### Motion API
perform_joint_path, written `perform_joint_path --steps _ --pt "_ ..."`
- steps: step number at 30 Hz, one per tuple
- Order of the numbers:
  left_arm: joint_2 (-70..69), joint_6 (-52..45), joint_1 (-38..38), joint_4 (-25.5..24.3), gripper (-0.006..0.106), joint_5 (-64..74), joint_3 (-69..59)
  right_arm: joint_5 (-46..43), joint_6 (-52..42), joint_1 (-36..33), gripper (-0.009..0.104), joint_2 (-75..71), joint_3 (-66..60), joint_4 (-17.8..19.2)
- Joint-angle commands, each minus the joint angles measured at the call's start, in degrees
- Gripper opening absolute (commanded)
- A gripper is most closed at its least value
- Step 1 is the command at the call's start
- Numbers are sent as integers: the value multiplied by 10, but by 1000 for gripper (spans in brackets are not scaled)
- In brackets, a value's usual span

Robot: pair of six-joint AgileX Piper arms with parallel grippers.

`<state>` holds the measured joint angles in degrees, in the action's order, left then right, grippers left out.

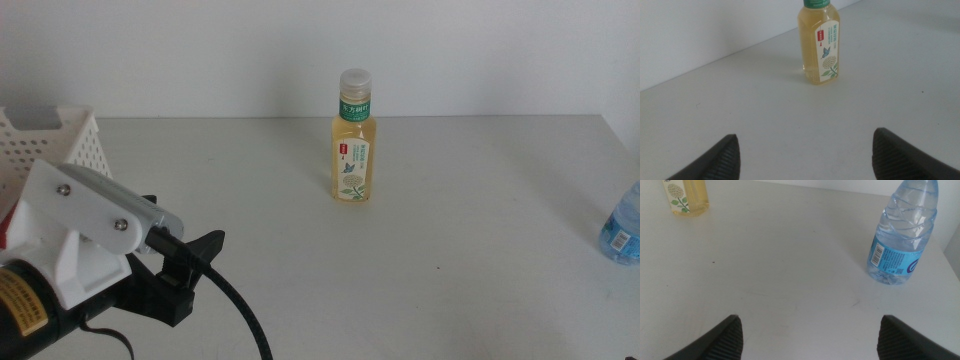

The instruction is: Use arms to grab the bottles and put them into the dustbin to the left of the table.

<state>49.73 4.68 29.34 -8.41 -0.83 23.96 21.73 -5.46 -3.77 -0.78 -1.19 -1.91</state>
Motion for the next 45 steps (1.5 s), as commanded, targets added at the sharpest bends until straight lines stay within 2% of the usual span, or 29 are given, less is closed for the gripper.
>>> perform_joint_path --steps 1,11,18,27,37,45 --pt "-7 7 4 1 88 -52 15 -37 -5 3 82 -12 1 5" --pt "-7 -6 4 1 88 -93 15 -37 -5 3 82 -12 1 5" --pt "101 38 4 -2 88 -176 35 -37 -5 3 82 -12 1 5" --pt "276 163 2 -128 88 -224 145 -37 -5 3 82 -12 1 5" --pt "444 179 3 -153 88 -235 296 -37 -5 3 82 -12 1 5" --pt "528 208 2 -140 88 -366 328 -37 -5 3 82 -12 1 5"
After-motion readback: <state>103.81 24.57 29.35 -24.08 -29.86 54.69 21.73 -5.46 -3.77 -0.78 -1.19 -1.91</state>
